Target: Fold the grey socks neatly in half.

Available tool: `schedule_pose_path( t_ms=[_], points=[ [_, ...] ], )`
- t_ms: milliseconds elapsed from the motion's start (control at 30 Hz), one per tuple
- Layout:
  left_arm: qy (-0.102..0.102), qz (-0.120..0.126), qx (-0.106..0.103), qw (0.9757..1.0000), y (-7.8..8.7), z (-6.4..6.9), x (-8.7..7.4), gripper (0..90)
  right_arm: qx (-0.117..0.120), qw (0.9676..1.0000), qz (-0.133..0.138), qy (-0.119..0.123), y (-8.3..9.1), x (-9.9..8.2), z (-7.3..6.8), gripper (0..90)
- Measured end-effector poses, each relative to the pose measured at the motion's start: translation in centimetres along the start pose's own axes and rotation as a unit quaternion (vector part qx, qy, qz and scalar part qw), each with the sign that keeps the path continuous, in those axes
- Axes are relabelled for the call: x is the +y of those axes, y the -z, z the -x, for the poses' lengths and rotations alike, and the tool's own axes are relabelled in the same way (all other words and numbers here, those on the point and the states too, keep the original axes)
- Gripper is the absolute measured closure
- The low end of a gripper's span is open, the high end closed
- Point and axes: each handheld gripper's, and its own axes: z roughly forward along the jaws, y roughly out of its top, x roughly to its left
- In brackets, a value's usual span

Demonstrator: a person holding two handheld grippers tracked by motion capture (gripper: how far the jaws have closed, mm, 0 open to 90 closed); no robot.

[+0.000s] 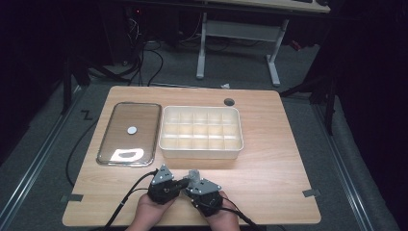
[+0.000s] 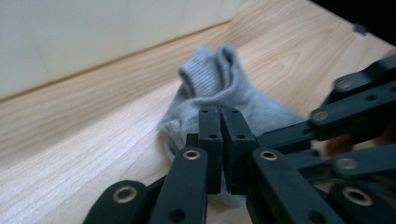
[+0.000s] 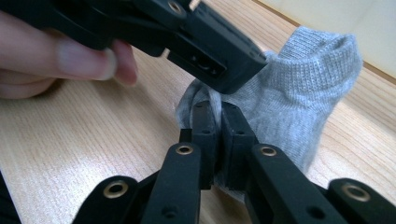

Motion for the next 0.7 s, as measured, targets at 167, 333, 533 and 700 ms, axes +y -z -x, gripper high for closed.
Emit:
schedule_pose_path(
  t_ms=[167,333,533,700],
  points=[
    [-0.003,-0.003,0.005,1.0000,-0.2,0.0,-0.1,88.0,0.019,0.9995,0.023,-0.007,1.4,0.2,0.3,77.5],
    [-0.010,-0.005,0.007,0.9999,-0.3,0.1,0.0,87.9,-0.005,0.9982,0.058,-0.017,3.5,1.3,1.9,81.6],
    [-0.033,-0.009,0.016,0.9993,-0.2,-0.1,0.1,87.9,-0.006,0.9996,0.024,-0.016,1.5,0.7,2.9,82.7],
    [-0.050,-0.014,0.030,0.9982,0.0,-0.3,0.0,88.2,-0.006,0.9994,0.009,-0.033,0.5,-0.4,3.4,82.4]
  ],
)
